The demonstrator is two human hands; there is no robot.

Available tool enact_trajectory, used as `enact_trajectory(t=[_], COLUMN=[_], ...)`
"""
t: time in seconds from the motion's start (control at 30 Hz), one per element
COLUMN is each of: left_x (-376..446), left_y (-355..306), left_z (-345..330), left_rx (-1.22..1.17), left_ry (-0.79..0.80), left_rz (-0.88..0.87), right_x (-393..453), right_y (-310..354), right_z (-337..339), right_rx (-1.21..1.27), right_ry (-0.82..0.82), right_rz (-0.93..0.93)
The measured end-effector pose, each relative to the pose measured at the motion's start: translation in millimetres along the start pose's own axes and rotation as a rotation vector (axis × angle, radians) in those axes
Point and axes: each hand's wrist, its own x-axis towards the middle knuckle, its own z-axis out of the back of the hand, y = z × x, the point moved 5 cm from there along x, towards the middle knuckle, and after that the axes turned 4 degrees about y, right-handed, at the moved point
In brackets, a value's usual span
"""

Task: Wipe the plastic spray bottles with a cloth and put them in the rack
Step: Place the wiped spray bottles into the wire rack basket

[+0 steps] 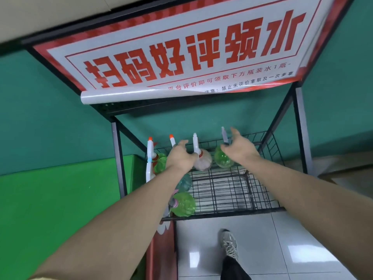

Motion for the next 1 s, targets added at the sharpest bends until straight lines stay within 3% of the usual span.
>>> enact_trajectory(t=[0.3, 0.5, 0.67, 1.0], left_x=[-42.2, -114.1, -201.5, -352.4], left_y=[16.5, 61.0, 151.3, 385.0], left_z=[8.0, 35.9, 70.5, 123.9], left_rx=[-0.097, -0.201, -0.273, -0.075], left_ry=[-0.056, -0.106, -0.179, -0.259], left_rz=[-0.053, -0.097, -0.121, 0.022], right_x=[-56.3, -136.2, -229.8, -357.0], right_y=[3.8, 46.7, 104.3, 207.5], right_z=[-7.8, -49.8, -129.8, -352.2], right_rx=[-0.045, -0.036, -0.017, -0.21], right_ry=[-0.106, -0.127, -0.046, 0.251], right_rz=[0.019, 0.104, 0.203, 0.412])
